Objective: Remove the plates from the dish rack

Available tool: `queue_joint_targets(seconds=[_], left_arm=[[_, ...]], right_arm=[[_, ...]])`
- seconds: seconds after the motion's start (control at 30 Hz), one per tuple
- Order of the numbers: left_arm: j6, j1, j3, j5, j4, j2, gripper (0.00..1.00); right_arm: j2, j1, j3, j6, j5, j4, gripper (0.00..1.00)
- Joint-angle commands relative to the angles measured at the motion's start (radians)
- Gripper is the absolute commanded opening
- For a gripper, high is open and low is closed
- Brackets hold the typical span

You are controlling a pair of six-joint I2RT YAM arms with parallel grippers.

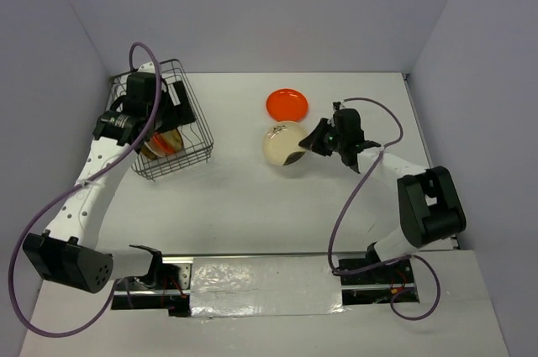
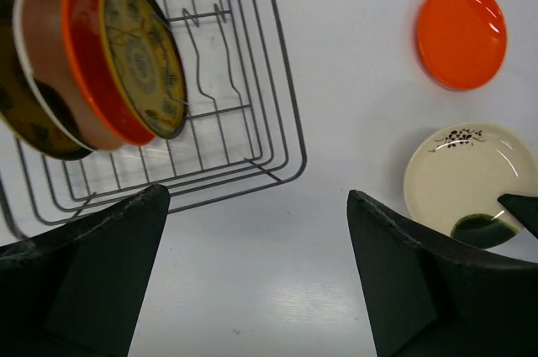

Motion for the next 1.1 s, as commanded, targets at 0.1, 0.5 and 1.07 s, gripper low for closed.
queue_joint_targets(seconds=[0.1,0.5,1.07], left_arm=[[0.041,0.002,0.099,-0.157,-0.113,0.007,0.98],[0.064,0.046,0.144,-0.25,-0.168,0.11,0.92],[0.001,0.084,0.423,-0.466,-0.291,0.544,0.59]], right_arm=[[0.176,-0.033,0.042,-0.072,0.008,0.079,0.0],[0.143,0.014,0.077,-0.114,0.334,-0.204,1.0],[-0.114,0.257,0.145,-0.195,0.437,-0.366,1.0]])
